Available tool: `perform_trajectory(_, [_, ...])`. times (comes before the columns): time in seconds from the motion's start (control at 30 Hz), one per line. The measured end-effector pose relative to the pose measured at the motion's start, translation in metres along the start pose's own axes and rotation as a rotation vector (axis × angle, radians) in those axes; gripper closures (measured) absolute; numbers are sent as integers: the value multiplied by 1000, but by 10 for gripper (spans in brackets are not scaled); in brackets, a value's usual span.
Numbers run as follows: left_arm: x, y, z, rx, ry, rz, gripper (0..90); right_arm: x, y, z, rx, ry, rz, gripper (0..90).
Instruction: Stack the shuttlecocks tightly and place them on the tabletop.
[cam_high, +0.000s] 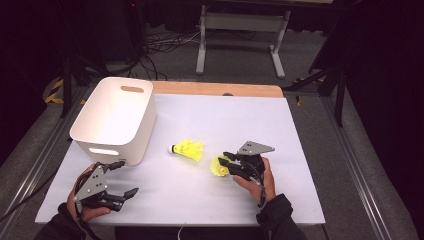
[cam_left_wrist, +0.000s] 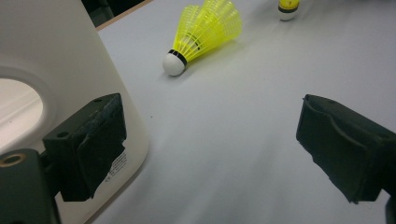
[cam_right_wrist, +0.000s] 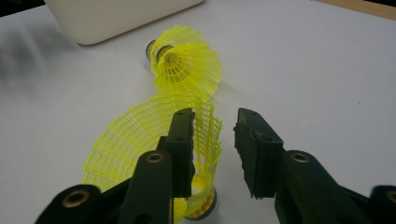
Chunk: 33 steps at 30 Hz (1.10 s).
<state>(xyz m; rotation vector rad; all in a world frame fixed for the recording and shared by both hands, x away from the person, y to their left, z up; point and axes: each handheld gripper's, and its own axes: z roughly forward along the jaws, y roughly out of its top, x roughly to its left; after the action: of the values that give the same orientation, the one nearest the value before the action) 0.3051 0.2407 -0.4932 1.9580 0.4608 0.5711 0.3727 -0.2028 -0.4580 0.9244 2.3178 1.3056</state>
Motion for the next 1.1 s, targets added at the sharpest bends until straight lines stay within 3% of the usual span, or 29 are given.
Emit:
perform_trajectory(0.2, [0, 0, 1, 7, -4, 3, 91, -5, -5, -9, 18, -17, -12, 544])
perform_trajectory(0.47, [0, 0, 2, 15, -1, 5, 92, -9, -10, -16, 39, -24, -22, 474])
perform_trajectory(0.6, [-1, 0, 2, 15, 0, 4, 93, -11, -13, -20, 59, -30, -38, 455])
perform_trajectory(1.1, [-1, 0, 4, 25, -7, 7, 92, -30, -33, -36, 150, -83, 1, 419])
